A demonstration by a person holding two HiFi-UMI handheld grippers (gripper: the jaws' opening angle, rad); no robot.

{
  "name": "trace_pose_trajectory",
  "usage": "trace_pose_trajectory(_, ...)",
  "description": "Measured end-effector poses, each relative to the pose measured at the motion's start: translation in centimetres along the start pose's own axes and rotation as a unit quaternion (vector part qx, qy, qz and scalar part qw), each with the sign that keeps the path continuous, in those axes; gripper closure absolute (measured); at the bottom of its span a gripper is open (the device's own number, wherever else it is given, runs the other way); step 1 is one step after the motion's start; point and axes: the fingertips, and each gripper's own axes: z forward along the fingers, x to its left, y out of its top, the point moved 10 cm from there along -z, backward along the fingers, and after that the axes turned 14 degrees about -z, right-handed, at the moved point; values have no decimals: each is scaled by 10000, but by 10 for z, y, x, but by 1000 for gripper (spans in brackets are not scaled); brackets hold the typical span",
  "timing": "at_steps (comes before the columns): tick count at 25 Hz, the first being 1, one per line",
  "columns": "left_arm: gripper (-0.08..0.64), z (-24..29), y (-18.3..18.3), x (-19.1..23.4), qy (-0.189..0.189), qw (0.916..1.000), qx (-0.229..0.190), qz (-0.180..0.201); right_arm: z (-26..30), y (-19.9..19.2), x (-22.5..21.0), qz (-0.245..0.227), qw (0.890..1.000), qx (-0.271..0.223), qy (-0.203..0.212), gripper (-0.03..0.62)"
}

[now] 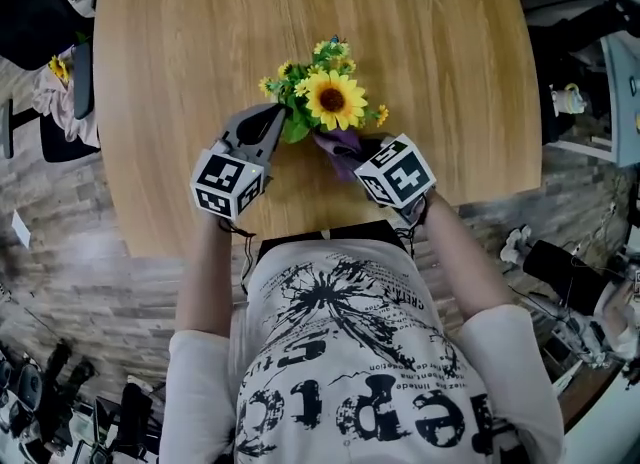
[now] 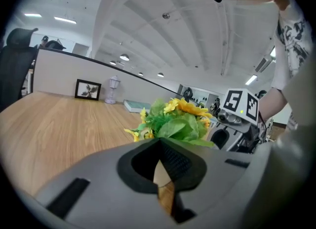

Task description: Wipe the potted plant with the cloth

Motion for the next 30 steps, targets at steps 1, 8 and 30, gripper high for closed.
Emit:
trace_pose_trajectory(1, 557, 1, 0, -1, 27, 10000, 7, -32, -4, -5, -8, 78, 9999, 48, -72, 517)
trace_pose_trajectory(8, 557, 2, 0, -8, 365, 9992, -105, -159, -33, -18, -81, 455, 9950, 190, -869, 518)
trace_pose_trajectory(30, 557, 6, 1, -17, 1150, 9914, -319, -534, -7, 172, -169, -2711, 9576, -421, -876, 518)
